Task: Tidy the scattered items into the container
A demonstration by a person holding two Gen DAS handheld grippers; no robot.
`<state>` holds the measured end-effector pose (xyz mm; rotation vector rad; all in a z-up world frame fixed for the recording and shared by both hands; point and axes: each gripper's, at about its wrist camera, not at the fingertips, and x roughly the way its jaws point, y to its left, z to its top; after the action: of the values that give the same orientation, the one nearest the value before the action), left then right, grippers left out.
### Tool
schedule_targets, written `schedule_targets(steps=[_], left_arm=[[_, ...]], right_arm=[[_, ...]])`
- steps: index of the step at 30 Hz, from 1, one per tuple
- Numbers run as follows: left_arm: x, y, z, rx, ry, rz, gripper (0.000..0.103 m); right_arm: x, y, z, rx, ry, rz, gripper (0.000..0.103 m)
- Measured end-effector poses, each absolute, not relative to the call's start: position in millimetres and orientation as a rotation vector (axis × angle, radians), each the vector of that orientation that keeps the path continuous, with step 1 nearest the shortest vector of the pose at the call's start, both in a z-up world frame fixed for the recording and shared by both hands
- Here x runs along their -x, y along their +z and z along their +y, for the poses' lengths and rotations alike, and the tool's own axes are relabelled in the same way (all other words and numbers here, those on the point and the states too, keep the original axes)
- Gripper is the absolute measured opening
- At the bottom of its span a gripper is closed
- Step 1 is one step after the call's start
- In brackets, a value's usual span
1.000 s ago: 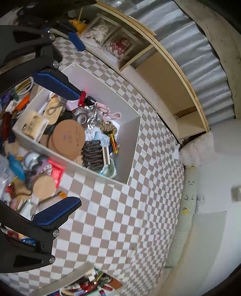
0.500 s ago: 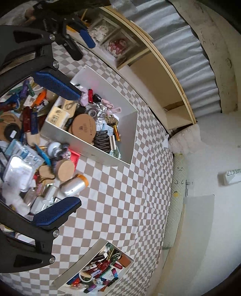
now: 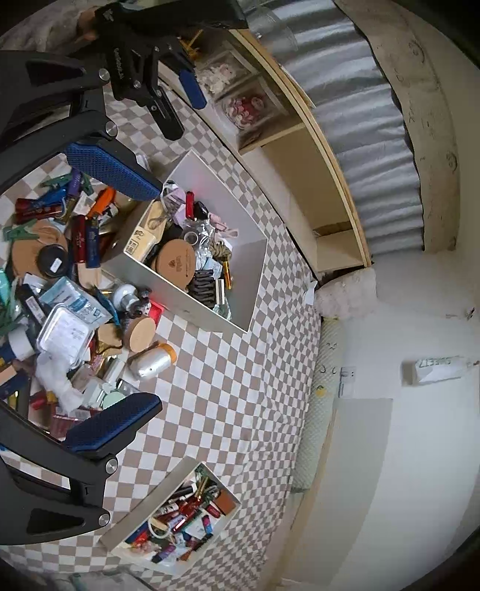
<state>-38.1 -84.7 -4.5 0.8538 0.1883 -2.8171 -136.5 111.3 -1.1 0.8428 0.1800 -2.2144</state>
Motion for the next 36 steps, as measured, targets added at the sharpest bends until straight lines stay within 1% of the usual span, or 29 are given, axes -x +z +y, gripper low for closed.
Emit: schedule_targets(steps=[10, 24, 27, 36], left_arm=[[12, -1, -73, -0.829, -2.826, 0.164, 0.103], [-17, 2, -70, -0.809, -2.815, 0.174, 0.103], [-23, -1, -73, -0.812, -2.804, 0.177, 0.103], [-44, -16, -74, -0.799, -2.862, 0.102, 0.103]], right_arm=[[112, 8, 136, -0.816, -2.24, 0.159, 0.103], [81, 23, 170, -0.67, -2.271, 0.138, 0.103], [77, 23, 178, -0.66, -2.264, 0.116, 0.103], [74, 22, 205, -0.662, -2.214, 0.0, 0.103]])
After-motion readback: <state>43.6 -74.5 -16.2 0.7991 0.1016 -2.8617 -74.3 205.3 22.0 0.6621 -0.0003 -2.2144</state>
